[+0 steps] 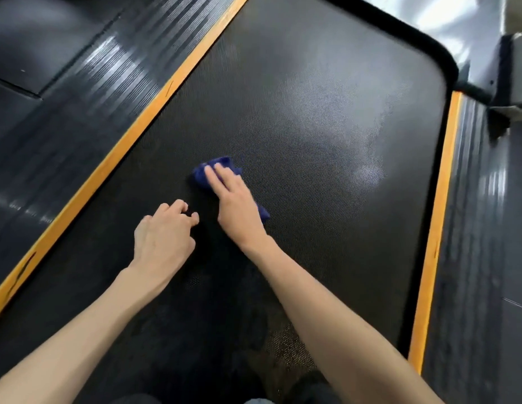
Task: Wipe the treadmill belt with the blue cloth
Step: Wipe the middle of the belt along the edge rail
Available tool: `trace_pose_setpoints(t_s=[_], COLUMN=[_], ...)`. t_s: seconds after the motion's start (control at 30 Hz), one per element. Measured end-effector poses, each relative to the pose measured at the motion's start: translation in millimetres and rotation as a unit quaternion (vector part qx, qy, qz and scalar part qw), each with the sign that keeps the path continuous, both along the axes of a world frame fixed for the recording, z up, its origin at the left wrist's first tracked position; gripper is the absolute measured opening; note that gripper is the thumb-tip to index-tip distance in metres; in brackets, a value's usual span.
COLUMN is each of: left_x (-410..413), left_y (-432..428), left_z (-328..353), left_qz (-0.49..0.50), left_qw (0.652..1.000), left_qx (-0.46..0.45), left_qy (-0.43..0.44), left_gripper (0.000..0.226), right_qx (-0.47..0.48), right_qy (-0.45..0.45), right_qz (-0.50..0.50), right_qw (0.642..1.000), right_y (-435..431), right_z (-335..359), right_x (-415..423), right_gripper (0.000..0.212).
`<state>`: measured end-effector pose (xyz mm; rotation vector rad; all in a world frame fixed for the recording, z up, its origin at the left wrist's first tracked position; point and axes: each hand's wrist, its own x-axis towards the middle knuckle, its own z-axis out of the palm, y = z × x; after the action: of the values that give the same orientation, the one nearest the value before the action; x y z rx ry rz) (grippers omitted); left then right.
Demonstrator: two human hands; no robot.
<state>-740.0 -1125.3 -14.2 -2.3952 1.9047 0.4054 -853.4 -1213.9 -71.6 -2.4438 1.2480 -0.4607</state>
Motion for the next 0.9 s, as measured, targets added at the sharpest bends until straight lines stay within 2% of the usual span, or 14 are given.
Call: trace_pose_setpoints(t_s=[0.03, 0.07, 0.17, 0.27, 0.33, 0.37, 0.43, 0.53, 0.6, 0.63, 0.67, 0.7, 0.77, 0.9], left_x=[0.6, 1.4, 0.1, -2.9, -3.2, -3.4, -4.9, -7.6, -6.7, -5.6, -4.9, -4.3, -4.2, -6.5], left_y=[0.0, 0.0, 3.6, 6.0, 4.5, 3.2, 0.2, -0.6, 3.1, 5.3, 7.2, 9.0, 11.3, 9.0], left_z=[1.0, 1.8, 1.4, -1.3, -2.3, -2.1, -0.7, 0.9, 0.9, 0.7, 1.0, 1.0, 1.0, -0.7], left_qz=[0.003, 0.007, 0.012, 0.011, 0.015, 0.019, 0.03, 0.029, 0.022, 0.021, 0.02, 0.022, 0.025, 0.038], left_qw=[1.0, 1.0, 1.0, 1.0, 1.0, 1.0, 0.999, 0.999, 1.0, 1.0, 1.0, 1.0, 0.999, 0.999], left_qx=[0.005, 0.01, 0.009, 0.011, 0.007, 0.001, -0.007, 0.004, 0.009, 0.01, 0.013, 0.016, 0.019, 0.019], left_qy=[0.0, 0.003, 0.012, 0.011, 0.013, 0.017, 0.022, 0.019, 0.011, 0.008, 0.007, 0.008, 0.014, 0.026], left_gripper=[0.046, 0.048, 0.052, 0.05, 0.047, 0.045, 0.041, 0.041, 0.044, 0.047, 0.052, 0.056, 0.061, 0.055], right_qx=[-0.01, -0.026, -0.041, 0.006, 0.018, 0.01, -0.012, 0.016, 0.041, 0.038, 0.021, 0.002, -0.016, -0.003], right_qy=[0.013, 0.017, 0.018, 0.008, -0.012, -0.017, -0.012, 0.005, 0.042, 0.051, 0.05, 0.047, 0.04, 0.035], right_qz=[0.033, 0.018, -0.205, -0.401, -0.469, -0.469, -0.401, -0.173, 0.015, 0.066, 0.071, 0.035, -0.103, -0.36], right_qw=[0.999, 0.999, 0.978, 0.916, 0.883, 0.883, 0.916, 0.985, 0.998, 0.996, 0.996, 0.998, 0.994, 0.932], right_y=[1.8, -2.9, -19.8, -8.1, 9.6, 19.1, 39.4, 88.2, 119.5, 124.5, 121.0, 114.3, 98.6, 74.9], right_z=[0.3, -1.3, -6.5, -0.5, 1.4, -0.1, -7.0, -5.0, 0.2, 1.3, 1.9, 0.7, -2.9, -4.1], right_x=[-11.4, -33.3, -139.1, -236.7, -242.1, -226.9, -177.0, -87.7, -54.2, -53.5, -64.9, -84.3, -139.5, -242.3], right_gripper=[0.066, 0.066, 0.061, 0.058, 0.056, 0.058, 0.062, 0.066, 0.071, 0.071, 0.068, 0.063, 0.058, 0.057])
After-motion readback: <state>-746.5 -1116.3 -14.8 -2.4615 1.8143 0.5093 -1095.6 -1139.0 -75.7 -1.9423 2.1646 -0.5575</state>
